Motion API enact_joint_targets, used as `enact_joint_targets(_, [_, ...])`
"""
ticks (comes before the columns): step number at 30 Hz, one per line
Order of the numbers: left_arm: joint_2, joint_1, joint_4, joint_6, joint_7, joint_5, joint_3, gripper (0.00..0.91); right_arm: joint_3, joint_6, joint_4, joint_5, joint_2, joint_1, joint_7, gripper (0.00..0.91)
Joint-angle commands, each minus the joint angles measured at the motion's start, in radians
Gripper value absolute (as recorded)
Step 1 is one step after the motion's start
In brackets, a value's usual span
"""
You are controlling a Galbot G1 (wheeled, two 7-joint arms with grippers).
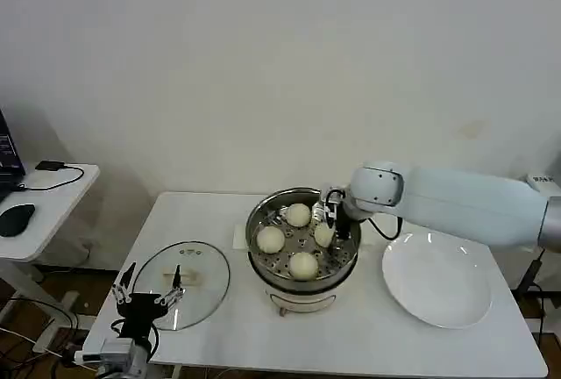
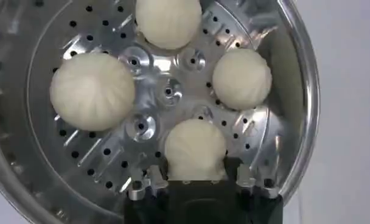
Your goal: Take steamed baozi put them in steamer then cover it.
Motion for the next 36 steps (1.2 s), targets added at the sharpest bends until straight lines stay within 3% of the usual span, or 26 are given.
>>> enact_joint_targets(1, [0.002, 0.0, -0.002, 0.003, -0.001, -0.007, -0.002, 0.907, 0.037, -0.002, 0.069, 0.046, -0.037, 0.076, 0.026, 0.907])
enact_joint_targets(5, [0.001, 0.0, -0.007, 0.005, -0.003, -0.021, -0.004, 0.907, 0.029, 0.0, 0.156, 0.032, -0.123, 0.168, 0.033, 0.907])
enact_joint_targets(9, [0.004, -0.006, -0.003, 0.006, -0.006, -0.038, -0.004, 0.907, 0.11, 0.001, 0.243, 0.028, -0.231, 0.157, 0.104, 0.907])
enact_joint_targets(11, [0.007, -0.009, -0.001, 0.009, -0.015, -0.049, -0.002, 0.907, 0.162, 0.025, 0.29, 0.035, -0.308, 0.116, 0.186, 0.907])
enact_joint_targets(13, [0.01, -0.011, -0.001, 0.013, -0.014, -0.053, -0.003, 0.907, 0.21, 0.06, 0.361, 0.005, -0.38, 0.055, 0.327, 0.907])
enact_joint_targets(15, [0.013, -0.012, 0.0, 0.013, -0.017, -0.054, -0.004, 0.907, 0.243, 0.107, 0.403, -0.001, -0.426, 0.003, 0.411, 0.907])
enact_joint_targets(16, [0.016, -0.012, 0.005, 0.007, -0.015, -0.05, -0.006, 0.907, 0.286, 0.144, 0.422, -0.008, -0.463, -0.079, 0.498, 0.907])
enact_joint_targets(17, [0.019, -0.012, 0.01, 0.0, -0.013, -0.045, -0.006, 0.907, 0.352, 0.177, 0.436, -0.019, -0.484, -0.151, 0.54, 0.907])
enact_joint_targets(21, [0.024, -0.012, 0.021, -0.011, -0.008, -0.035, -0.005, 0.907, 0.729, 0.333, 0.448, -0.076, -0.551, -0.546, 0.652, 0.907])
enact_joint_targets(22, [0.023, -0.012, 0.023, -0.012, -0.007, -0.032, -0.003, 0.907, 0.902, 0.373, 0.446, -0.101, -0.557, -0.677, 0.669, 0.907])
enact_joint_targets(25, [0.02, -0.011, 0.03, -0.019, -0.005, -0.013, 0.002, 0.907, 1.333, 0.438, 0.447, -0.138, -0.524, -1.076, 0.693, 0.907])
enact_joint_targets(28, [0.017, -0.006, 0.041, -0.044, 0.0, 0.012, 0.001, 0.907, 1.668, 0.518, 0.435, -0.211, -0.427, -1.388, 0.666, 0.907])
enact_joint_targets(29, [0.016, -0.006, 0.05, -0.058, 0.002, 0.023, -0.001, 0.907, 1.728, 0.529, 0.434, -0.223, -0.393, -1.428, 0.661, 0.907])
enact_joint_targets(33, [0.023, -0.006, 0.078, -0.11, 0.002, 0.107, -0.012, 0.907, 2.007, 0.687, 0.4, -0.337, -0.102, -1.656, 0.564, 0.907])
enact_joint_targets(36, [0.037, -0.009, 0.098, -0.117, -0.009, 0.173, -0.017, 0.907, 2.156, 0.768, 0.4, -0.335, 0.037, -1.787, 0.498, 0.907])
